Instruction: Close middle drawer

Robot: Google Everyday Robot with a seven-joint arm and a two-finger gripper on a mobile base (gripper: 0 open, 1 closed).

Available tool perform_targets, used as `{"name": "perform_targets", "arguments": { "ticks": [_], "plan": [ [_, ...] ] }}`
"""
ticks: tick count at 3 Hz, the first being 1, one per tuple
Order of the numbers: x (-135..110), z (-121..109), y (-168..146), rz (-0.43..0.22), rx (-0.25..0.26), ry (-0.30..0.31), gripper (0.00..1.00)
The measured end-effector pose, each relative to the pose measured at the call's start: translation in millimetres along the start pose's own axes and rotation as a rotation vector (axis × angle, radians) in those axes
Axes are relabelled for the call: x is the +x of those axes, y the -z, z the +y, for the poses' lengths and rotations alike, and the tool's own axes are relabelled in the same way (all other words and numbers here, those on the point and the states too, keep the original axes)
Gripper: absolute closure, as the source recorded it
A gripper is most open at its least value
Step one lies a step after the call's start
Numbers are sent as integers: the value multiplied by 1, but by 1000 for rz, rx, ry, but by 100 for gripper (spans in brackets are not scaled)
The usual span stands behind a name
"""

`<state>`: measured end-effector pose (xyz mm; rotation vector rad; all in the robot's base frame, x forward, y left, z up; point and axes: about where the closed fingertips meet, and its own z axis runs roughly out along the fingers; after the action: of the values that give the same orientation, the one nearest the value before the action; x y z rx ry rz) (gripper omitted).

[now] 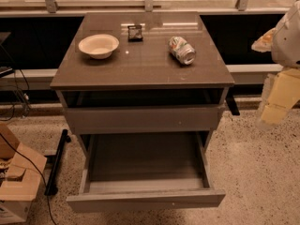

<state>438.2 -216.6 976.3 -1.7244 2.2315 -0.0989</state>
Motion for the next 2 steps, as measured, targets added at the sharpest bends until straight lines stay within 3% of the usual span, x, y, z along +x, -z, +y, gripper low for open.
{"name": "perform_targets", "arguments": {
  "ticks": [1, 2],
  "plan": [
    [0, 0, 0, 0, 0, 0, 0],
    [-1, 0, 1, -3, 7, 2, 10]
  ]
}}
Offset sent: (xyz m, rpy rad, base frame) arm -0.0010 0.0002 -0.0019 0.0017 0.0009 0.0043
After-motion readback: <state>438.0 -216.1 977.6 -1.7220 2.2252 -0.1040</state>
